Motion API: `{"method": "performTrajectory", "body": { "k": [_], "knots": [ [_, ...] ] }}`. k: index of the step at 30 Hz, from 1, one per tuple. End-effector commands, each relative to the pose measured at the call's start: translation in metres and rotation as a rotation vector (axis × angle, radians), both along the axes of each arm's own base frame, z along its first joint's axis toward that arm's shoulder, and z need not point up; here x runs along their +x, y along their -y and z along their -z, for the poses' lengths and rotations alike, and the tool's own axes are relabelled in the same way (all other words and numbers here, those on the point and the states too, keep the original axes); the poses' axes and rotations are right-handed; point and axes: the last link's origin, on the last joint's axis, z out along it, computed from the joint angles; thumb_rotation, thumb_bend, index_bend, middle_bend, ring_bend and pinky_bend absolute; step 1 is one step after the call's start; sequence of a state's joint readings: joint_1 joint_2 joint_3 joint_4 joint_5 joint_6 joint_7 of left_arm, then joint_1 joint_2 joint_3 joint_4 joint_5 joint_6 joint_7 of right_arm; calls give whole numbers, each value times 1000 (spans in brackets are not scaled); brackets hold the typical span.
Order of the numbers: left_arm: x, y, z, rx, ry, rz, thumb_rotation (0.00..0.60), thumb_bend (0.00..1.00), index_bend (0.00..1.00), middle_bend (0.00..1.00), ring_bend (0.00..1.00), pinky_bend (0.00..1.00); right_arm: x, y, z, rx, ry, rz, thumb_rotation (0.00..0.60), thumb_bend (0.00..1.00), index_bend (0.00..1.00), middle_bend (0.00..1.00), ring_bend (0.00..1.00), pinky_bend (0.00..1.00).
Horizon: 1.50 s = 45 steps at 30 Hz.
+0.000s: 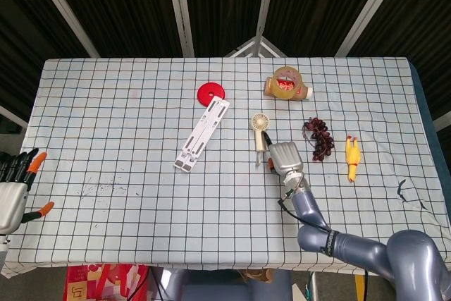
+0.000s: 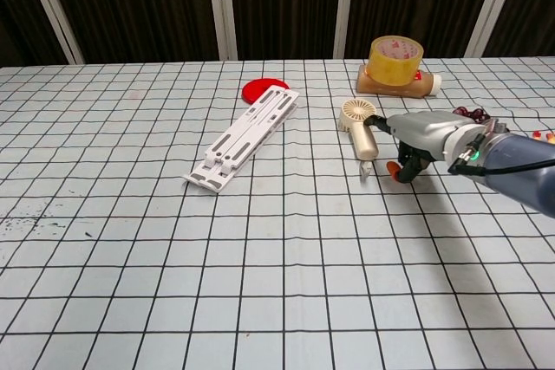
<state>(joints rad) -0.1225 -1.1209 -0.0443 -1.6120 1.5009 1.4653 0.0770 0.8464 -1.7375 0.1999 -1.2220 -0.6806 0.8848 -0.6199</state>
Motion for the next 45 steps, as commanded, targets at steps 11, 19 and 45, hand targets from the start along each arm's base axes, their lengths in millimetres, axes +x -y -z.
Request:
{"method": "performTrajectory", "body": {
  "k": [11, 19, 45],
  "knots": [
    [0, 0, -1, 5, 10, 0, 600, 33, 0, 0, 0, 0, -1, -7, 10, 18, -31, -3, 600, 616, 60, 907, 980, 871],
    [0, 0, -1, 6, 12, -3, 600, 33, 0, 0, 0, 0, 26, 7, -21, -102, 58, -81, 600, 616, 60, 908, 980, 871],
    [2, 10, -2, 18, -10, 11, 600, 33, 0, 0, 0, 0, -89, -162, -183, -258, -54, -209, 600, 497, 0, 22, 0, 5]
  ]
}}
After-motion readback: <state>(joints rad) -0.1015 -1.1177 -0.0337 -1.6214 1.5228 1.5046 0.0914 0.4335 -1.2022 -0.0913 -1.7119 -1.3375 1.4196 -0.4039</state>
